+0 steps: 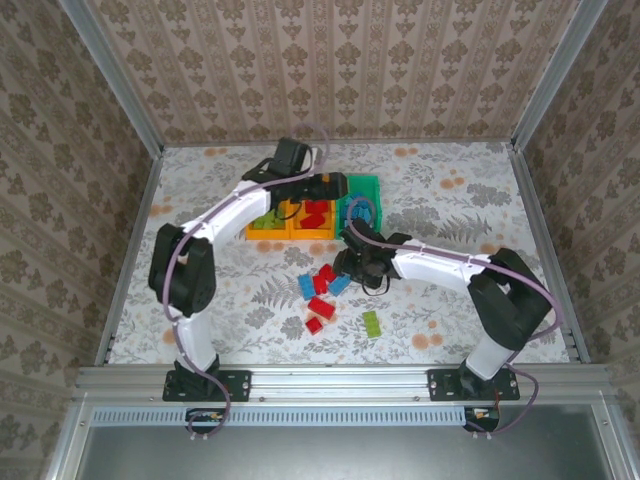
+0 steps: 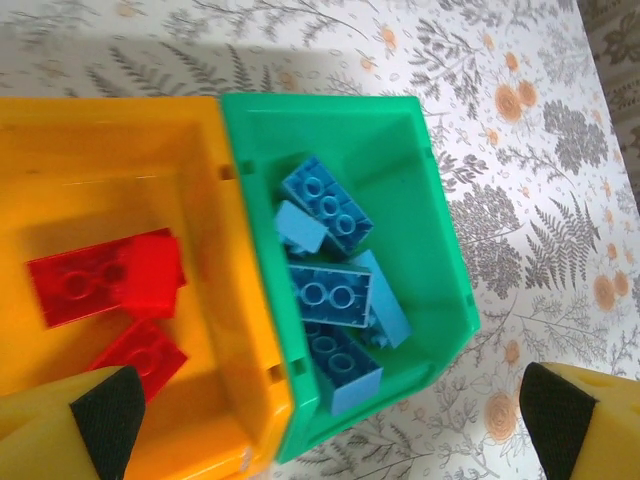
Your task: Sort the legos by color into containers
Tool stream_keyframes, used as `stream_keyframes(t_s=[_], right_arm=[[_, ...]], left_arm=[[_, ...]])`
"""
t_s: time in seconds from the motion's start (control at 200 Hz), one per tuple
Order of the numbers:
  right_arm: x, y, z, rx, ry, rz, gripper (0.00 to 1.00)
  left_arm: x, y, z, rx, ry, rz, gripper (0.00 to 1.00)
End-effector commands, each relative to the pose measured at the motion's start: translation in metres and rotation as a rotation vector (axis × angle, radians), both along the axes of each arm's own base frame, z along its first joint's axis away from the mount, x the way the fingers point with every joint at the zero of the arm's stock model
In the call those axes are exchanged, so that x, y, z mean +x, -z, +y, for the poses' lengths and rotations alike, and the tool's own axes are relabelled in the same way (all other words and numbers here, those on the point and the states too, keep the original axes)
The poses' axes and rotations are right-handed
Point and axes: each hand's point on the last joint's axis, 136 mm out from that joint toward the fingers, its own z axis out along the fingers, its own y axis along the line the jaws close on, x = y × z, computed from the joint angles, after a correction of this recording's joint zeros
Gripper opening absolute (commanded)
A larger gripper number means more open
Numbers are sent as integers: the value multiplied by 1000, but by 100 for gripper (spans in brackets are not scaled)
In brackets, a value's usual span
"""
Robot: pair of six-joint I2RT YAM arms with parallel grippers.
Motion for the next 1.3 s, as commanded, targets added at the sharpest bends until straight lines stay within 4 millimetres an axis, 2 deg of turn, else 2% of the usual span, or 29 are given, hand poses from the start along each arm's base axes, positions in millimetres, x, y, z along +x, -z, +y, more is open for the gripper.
stream_keyframes(t_s=[0.0, 0.145, 0.23, 0.39, 0.46, 0.485, 0.505, 0.645, 0.715, 0.85, 0.94, 1.04, 1.2, 1.295], right_arm=[[-3, 11, 8, 12, 23, 41, 63], [-6, 23, 7, -28, 10, 85, 60], [-14, 29, -2, -71, 4, 114, 55], [-28, 35, -37, -165, 19, 138, 48], [-36, 35, -60, -210, 37, 153, 48], [-37, 34, -67, -224, 42, 146, 48], [-37, 33, -73, -239, 45, 142, 47], [-34, 20, -108, -314, 65, 112, 47], [-30, 11, -116, -313, 71, 90, 48], [-22, -10, -111, -258, 80, 41, 55], [-25, -14, -102, -200, 108, 43, 60], [-36, -6, -100, -170, 174, 88, 68], [-44, 12, -89, -64, 294, 134, 71], [-39, 16, -80, -15, 335, 143, 72]], left_arm=[[4, 2, 23, 3, -55, -29, 100], [-5, 10, 38, -2, -76, -5, 100], [-8, 12, 44, 6, -84, -1, 100], [-11, 16, 53, 10, -98, 6, 100], [-13, 19, 54, 11, -96, 14, 100], [-13, 20, 54, 11, -95, 17, 100], [-7, 21, 65, 11, -124, 20, 100], [-10, 30, 67, 11, -129, 41, 100], [-11, 33, 69, 12, -134, 47, 100], [-14, 35, 72, 21, -139, 49, 100], [-17, 34, 75, 29, -143, 42, 100], [-21, 35, 79, 47, -146, 42, 100], [-34, 46, 92, 112, -168, 81, 100], [-43, 56, 99, 139, -175, 102, 100]])
